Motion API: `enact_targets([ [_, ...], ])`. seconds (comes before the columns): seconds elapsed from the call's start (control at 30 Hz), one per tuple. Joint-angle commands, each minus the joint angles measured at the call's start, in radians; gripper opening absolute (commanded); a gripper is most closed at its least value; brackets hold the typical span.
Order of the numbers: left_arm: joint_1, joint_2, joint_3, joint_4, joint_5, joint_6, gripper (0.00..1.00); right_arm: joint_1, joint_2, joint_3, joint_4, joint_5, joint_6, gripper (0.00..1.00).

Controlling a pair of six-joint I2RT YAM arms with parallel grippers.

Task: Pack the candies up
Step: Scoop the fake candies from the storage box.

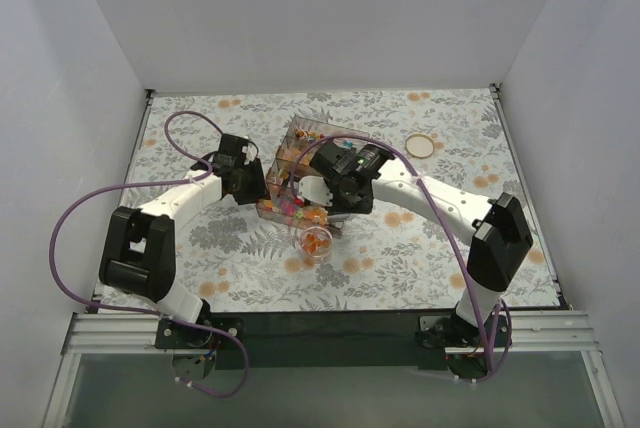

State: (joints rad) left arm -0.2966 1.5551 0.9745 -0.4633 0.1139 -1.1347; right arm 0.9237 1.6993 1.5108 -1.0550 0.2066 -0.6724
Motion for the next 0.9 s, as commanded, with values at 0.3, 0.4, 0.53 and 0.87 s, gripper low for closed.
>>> enact_targets([
  [0.3, -0.024, -0.01, 0.03, 0.023, -0.013, -0.017, 0.2, 0.063, 0.148, 0.075, -0.057, 0.113, 0.002, 0.01],
  [0.4, -0.027, -0.01, 0.023, 0.035, 0.001, -0.025, 0.19, 0.064, 0.177, 0.095, -0.065, 0.07, 0.014, 0.01],
  [0.53, -0.036, -0.009, 0.01, 0.048, 0.021, -0.04, 0.17, 0.063, 0.218, 0.147, -0.059, -0.042, 0.023, 0.01],
  [0.87, -0.047, -0.013, 0.015, 0.061, 0.046, -0.063, 0.13, 0.047, 0.356, 0.261, 0.027, -0.245, 0.045, 0.01],
])
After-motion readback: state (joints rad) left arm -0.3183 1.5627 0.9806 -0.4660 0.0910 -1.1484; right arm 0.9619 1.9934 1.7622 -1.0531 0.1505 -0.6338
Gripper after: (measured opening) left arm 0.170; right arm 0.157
